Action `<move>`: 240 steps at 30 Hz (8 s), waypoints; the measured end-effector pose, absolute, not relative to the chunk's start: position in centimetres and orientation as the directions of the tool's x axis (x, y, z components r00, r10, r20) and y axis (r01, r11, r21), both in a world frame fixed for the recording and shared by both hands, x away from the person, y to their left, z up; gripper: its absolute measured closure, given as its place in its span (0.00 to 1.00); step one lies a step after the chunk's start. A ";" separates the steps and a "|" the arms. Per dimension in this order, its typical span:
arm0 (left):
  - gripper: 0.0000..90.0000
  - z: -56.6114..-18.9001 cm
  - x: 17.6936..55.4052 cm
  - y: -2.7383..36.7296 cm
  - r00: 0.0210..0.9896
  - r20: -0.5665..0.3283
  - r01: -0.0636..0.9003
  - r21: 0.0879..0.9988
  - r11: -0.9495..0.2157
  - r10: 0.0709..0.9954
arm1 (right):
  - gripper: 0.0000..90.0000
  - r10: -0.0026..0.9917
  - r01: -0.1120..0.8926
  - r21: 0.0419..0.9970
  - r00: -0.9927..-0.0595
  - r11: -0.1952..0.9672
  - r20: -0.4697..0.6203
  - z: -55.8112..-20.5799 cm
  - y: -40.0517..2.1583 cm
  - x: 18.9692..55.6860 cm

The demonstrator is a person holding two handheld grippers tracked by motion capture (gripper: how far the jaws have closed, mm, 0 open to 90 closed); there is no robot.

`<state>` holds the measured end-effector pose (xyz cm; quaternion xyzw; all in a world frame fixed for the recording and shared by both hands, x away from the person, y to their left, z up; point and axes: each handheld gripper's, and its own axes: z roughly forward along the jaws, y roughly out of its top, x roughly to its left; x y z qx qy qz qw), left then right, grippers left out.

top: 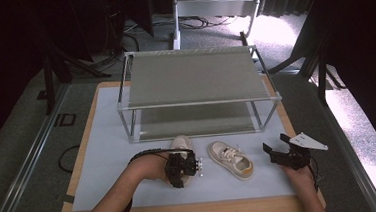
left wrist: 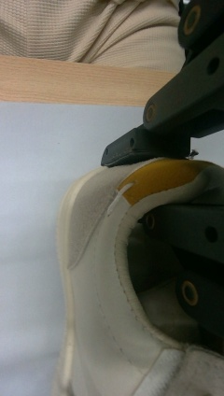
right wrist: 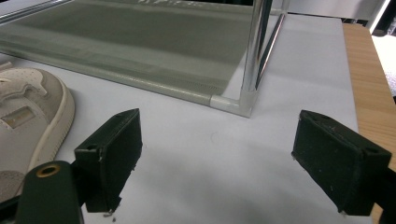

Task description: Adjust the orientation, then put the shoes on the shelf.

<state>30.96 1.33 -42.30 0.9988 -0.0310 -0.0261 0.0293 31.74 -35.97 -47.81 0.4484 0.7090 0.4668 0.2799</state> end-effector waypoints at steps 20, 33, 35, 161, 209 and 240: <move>0.63 -41.7 31.6 1.7 0.997 -0.048 0.068 0.061 -0.996 0.065 | 0.17 0.892 0.376 0.910 -0.451 0.175 0.015 -47.8 -35.9 31.8; 0.63 -42.9 31.6 2.3 0.995 -0.068 0.078 0.049 -0.996 0.075 | 0.15 0.875 0.398 0.897 -0.483 0.193 0.026 -47.8 -35.8 32.0; 0.63 -43.1 31.6 2.3 0.995 -0.072 0.077 0.049 -0.996 0.073 | 0.15 0.862 0.422 0.883 -0.505 0.206 0.040 -47.8 -35.8 32.4; 0.67 -43.0 31.9 2.5 0.994 -0.095 0.061 0.051 -0.997 0.056 | 0.83 -0.008 -0.009 0.012 -0.999 1.000 -0.042 -40.7 -22.2 32.1; 0.76 -43.1 32.0 2.4 0.989 -0.133 0.068 0.064 -0.996 0.059 | 0.79 -0.003 -0.003 0.002 -0.999 1.000 0.044 -41.4 -21.0 32.2; 0.81 -40.4 38.0 0.2 0.998 0.052 -0.042 0.477 -0.878 -0.020 | 0.79 0.006 -0.017 0.208 -0.994 0.978 -0.108 -38.8 -19.7 37.0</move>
